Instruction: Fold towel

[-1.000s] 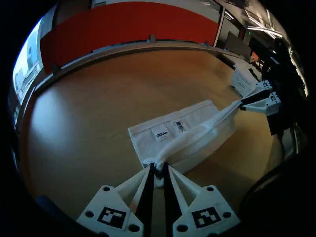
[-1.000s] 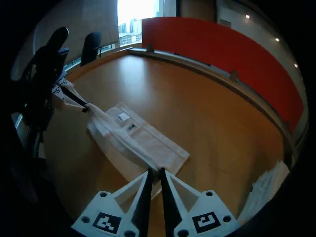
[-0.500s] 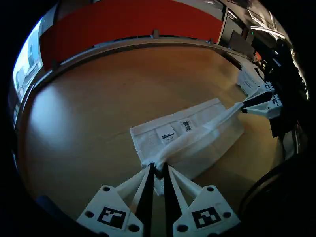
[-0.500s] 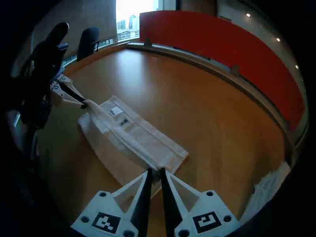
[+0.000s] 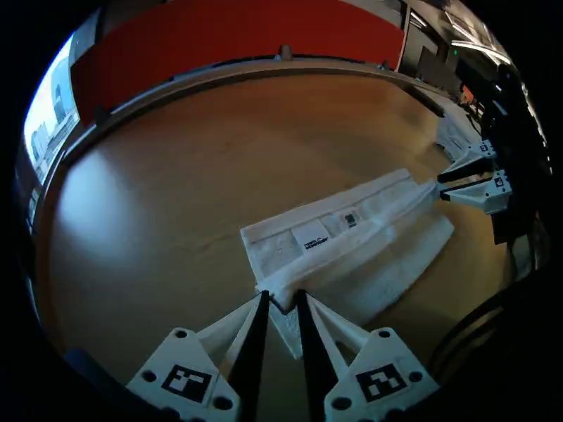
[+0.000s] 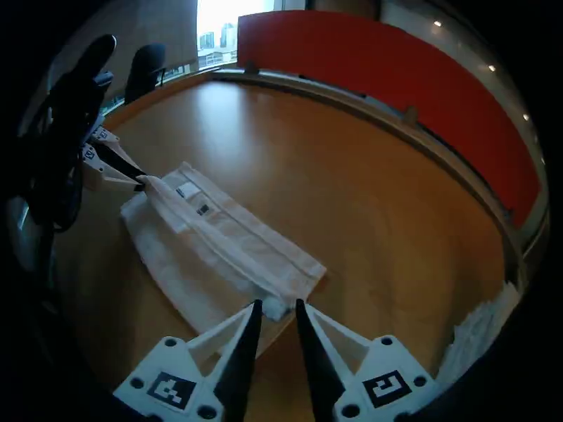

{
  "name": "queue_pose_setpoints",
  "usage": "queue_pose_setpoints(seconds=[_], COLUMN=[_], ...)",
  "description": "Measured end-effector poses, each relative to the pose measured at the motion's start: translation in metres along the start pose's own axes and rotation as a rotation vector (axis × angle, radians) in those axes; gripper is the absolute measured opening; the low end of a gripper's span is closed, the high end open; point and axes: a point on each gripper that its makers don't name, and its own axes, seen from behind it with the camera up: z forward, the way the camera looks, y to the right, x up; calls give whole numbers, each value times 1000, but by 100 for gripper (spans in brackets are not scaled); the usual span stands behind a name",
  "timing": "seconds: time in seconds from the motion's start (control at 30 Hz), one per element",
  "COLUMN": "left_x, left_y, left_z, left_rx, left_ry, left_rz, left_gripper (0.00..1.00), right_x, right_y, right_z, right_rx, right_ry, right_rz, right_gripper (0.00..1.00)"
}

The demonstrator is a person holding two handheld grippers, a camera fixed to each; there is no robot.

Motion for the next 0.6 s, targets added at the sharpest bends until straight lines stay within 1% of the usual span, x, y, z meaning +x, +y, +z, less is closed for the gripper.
queue_pose_setpoints(seconds=[0.07, 0.1, 0.2, 0.33, 0.43, 0.47, 0.53, 0.57, 0.6], left_x=[-1, -2, -4, -4, -3, -3, -4, -4, -4], left_y=[-3, -5, -9, -12, -13, -14, -14, -15, -15], left_z=[2, 3, 6, 6, 5, 4, 4, 4, 3], left_rx=[13, 19, 29, 40, 46, 47, 49, 50, 51], left_ry=[-4, -6, -14, -15, -13, -13, -14, -14, -14], left_rz=[-1, -1, 1, 6, 6, 4, -2, -6, -10], left_gripper=[35, 35, 35, 38, 51, 56, 70, 74, 78], right_x=[-1, -2, -3, -4, -2, -2, -1, -1, -1], right_y=[2, 2, 4, 5, 6, 7, 9, 9, 10], right_z=[2, 3, 6, 8, 8, 7, 7, 7, 7], right_rx=[-7, -11, -19, -26, -31, -33, -39, -42, -45], right_ry=[-3, -5, -9, -12, -7, -5, -1, 0, 2], right_rz=[4, 6, 11, 12, 10, 9, 7, 6, 6], right_gripper=[46, 49, 54, 58, 66, 71, 82, 88, 91])
